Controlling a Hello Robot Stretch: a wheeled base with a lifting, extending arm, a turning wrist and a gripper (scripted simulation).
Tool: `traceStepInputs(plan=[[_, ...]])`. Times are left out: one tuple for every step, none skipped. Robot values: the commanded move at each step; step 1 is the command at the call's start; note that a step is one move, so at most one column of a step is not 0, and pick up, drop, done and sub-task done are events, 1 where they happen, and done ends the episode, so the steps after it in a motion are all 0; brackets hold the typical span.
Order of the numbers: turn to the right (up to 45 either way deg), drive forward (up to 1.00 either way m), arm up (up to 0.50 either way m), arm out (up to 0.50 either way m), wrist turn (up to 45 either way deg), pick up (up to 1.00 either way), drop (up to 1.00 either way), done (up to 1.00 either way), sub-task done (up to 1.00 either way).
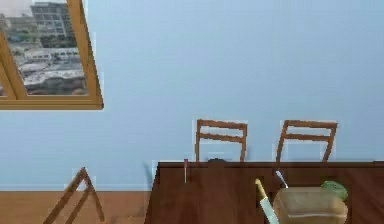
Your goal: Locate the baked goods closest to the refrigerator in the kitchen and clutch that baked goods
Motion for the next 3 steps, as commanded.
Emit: traceStepInputs(plan=[[-45.0,0.00,0.00,0.00,0.0,0.00,0.00,0.00,0.00],[0.0,0.00,0.50,0.00,0.0,0.00,0.00,0.00,0.00],[0.0,0.00,0.30,0.00,0.0,0.00,0.00,0.00,0.00]])
